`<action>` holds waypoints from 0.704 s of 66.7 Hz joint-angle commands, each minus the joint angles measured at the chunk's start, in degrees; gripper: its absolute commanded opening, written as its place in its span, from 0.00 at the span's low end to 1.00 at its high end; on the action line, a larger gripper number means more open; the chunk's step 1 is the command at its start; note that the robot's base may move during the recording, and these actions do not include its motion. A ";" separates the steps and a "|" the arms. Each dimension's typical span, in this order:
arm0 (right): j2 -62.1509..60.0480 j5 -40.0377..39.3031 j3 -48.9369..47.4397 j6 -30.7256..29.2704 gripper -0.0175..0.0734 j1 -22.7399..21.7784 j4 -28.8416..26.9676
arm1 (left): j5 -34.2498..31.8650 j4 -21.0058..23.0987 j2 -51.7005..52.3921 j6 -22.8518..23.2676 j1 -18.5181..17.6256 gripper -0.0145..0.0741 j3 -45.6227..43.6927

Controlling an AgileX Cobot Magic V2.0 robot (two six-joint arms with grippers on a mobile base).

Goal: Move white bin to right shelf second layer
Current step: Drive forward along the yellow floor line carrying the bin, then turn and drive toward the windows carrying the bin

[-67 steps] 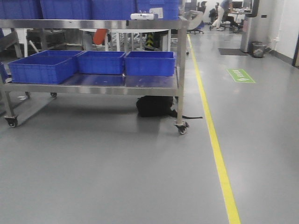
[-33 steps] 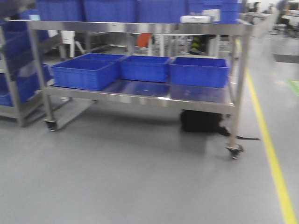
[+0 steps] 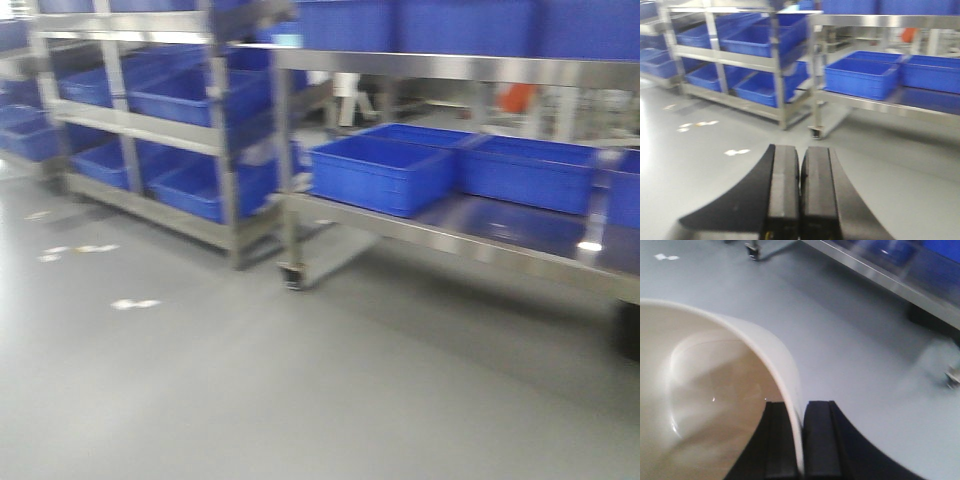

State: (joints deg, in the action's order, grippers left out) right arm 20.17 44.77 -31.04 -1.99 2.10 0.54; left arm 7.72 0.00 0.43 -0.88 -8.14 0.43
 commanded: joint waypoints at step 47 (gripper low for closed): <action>0.43 -5.42 -1.80 -0.35 0.32 -0.23 -0.08 | -4.98 0.00 0.87 0.17 -0.20 0.26 2.11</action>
State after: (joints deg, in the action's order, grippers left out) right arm 20.17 44.77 -31.04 -1.99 2.10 0.54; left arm 7.72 0.00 0.43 -0.88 -8.14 0.43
